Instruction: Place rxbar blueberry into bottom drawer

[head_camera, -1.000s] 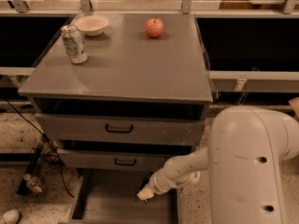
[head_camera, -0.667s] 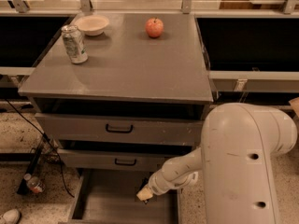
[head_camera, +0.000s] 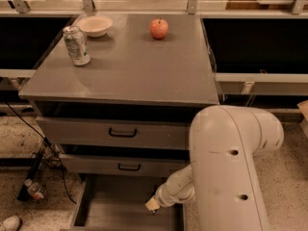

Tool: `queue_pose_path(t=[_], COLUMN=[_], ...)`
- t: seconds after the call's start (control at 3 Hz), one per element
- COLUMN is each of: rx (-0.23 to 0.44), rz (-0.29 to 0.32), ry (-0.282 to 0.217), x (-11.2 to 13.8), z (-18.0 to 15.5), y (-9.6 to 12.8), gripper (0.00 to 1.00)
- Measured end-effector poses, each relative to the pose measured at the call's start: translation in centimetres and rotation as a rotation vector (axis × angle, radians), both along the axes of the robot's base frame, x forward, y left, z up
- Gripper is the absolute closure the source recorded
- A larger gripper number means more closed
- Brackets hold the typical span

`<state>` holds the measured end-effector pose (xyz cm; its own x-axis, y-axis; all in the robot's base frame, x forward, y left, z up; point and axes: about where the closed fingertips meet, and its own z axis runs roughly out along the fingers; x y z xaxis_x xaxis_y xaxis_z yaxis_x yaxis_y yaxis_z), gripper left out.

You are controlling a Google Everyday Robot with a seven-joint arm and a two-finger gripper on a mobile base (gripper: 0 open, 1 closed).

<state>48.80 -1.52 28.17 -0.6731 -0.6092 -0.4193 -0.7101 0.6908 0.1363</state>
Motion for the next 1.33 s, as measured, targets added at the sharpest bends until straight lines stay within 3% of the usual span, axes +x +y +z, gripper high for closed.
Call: queue_pose_path(t=[0.33, 0.67, 1.0, 1.33], rx=[0.0, -0.009, -0.024, -0.03], rz=[0.0, -0.005, -0.02, -0.032], ry=[0.0, 0.044, 0.143, 0.199], x=[0.0, -0.6, -1.9, -2.6], z=[0.0, -2.6, -7.7, -10.2], y=[0.0, 0.3, 0.3, 0.2], gripper=[1.0, 1.0, 1.0, 1.0])
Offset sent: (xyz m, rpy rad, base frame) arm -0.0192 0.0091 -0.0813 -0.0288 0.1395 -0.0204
